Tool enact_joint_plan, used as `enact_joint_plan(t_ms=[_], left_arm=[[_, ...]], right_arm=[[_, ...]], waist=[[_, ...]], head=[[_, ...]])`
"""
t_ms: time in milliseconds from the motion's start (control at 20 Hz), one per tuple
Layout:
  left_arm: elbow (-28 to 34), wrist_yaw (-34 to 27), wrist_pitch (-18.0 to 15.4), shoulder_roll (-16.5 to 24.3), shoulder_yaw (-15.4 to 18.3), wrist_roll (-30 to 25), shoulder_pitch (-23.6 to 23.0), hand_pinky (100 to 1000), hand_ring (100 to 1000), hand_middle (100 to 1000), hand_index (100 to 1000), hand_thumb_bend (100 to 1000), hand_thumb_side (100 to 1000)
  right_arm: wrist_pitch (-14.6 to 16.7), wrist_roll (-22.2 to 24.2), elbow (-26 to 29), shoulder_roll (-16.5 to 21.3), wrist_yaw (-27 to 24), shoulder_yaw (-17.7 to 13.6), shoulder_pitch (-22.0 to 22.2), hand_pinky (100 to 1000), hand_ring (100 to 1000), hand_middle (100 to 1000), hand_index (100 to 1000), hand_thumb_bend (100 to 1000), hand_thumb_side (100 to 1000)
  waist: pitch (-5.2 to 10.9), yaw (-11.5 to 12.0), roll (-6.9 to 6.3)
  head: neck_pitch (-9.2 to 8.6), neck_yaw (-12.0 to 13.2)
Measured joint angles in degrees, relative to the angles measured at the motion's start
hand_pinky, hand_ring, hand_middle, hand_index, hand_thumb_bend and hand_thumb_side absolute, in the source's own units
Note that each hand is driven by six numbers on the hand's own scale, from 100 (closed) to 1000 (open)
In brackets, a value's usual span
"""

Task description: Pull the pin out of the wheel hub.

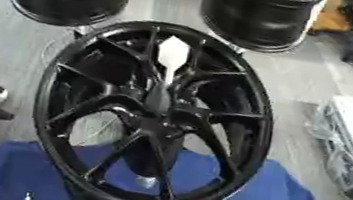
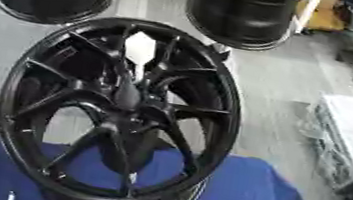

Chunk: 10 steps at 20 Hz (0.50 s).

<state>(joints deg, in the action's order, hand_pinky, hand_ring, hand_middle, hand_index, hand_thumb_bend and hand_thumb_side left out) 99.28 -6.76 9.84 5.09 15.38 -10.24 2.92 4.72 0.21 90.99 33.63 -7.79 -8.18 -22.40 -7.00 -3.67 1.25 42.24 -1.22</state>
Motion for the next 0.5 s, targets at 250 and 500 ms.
enact_joint_plan(t_ms=[250,500], left_arm=[[-0.02,0.12,0.01,0.36,-0.05,-0.09,-0.09,623,429,241,640,509,588],[-0.03,0.22,-0.02,0.50,-0.36,-0.32,-0.35,623,429,241,640,510,588]], right_arm=[[3.63,6.81,0.19,6.85,3.09,5.07,-7.53,683,561,690,779,100,297],[7.03,16.83,0.23,10.53,5.59,11.99,-16.54,703,603,740,811,100,195]], waist=[[0.50,0.56,0.31],[0.64,0.95,0.56]], head=[[0.03,-0.38],[0.37,-0.69]])
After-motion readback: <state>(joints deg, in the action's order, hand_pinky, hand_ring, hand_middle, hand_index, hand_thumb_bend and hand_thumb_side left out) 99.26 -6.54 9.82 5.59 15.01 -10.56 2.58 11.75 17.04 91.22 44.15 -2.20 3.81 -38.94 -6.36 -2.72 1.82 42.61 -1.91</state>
